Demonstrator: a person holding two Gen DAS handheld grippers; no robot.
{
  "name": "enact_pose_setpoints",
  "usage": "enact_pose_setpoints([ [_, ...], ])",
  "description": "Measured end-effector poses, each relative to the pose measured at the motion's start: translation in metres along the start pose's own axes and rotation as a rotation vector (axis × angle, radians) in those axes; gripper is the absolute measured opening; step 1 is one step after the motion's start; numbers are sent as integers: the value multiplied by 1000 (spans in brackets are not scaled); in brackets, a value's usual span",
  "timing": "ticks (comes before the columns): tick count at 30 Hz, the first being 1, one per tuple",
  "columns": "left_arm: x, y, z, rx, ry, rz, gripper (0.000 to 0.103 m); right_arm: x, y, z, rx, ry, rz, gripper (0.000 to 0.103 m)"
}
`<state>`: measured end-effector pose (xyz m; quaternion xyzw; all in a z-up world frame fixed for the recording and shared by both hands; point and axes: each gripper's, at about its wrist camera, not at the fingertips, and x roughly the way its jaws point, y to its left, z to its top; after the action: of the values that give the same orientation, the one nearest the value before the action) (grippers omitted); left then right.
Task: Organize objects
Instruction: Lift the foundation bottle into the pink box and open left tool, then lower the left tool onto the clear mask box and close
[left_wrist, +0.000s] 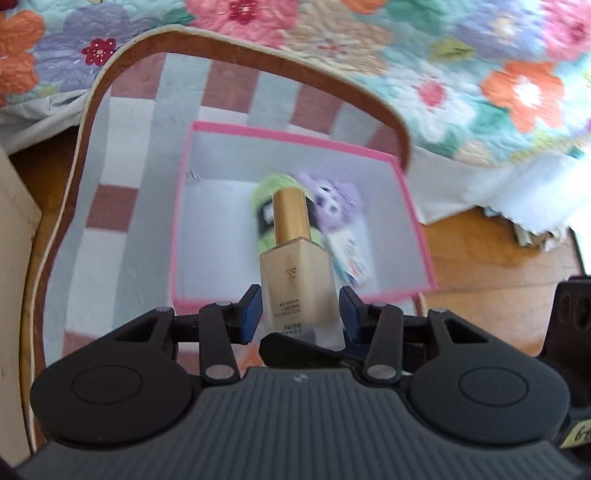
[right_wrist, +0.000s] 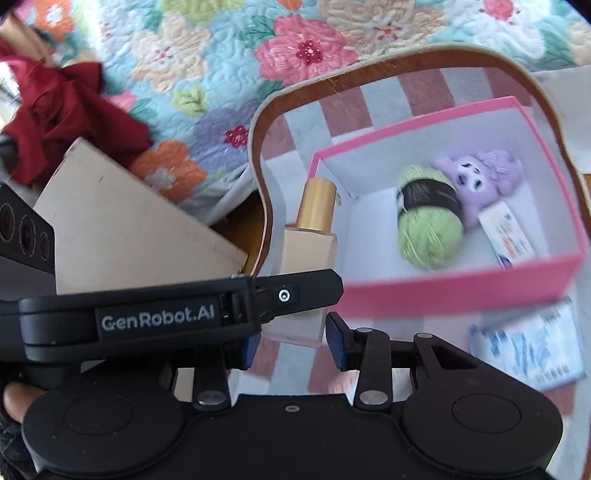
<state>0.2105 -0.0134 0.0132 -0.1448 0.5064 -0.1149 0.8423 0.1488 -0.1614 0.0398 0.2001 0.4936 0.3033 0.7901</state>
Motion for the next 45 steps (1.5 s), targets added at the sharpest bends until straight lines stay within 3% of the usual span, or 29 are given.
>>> enact_pose_setpoints([
  [5,52,18,37,-30,34,2,43,51,-28,31,58,-24,14,44],
  [12,122,33,59,-92,106,45,43,102,-71,58,118,-4,-38,44],
  [25,162,50,65,-104,124,58,41,144,-85,78,121,45,-157,43],
  [30,154,46,64,-66,49,71,38,146,-82,79,81,47,-207,45],
  [33,138,45,63,-25,10,75,41,135,-73,74,19,48,-221,46],
  [39,90,32,54,49,13,98,43,80,-60,63,-131,30,-195,46],
  [45,28,9,44,134,24,101,51,6,-45,54,-270,34,-140,46],
])
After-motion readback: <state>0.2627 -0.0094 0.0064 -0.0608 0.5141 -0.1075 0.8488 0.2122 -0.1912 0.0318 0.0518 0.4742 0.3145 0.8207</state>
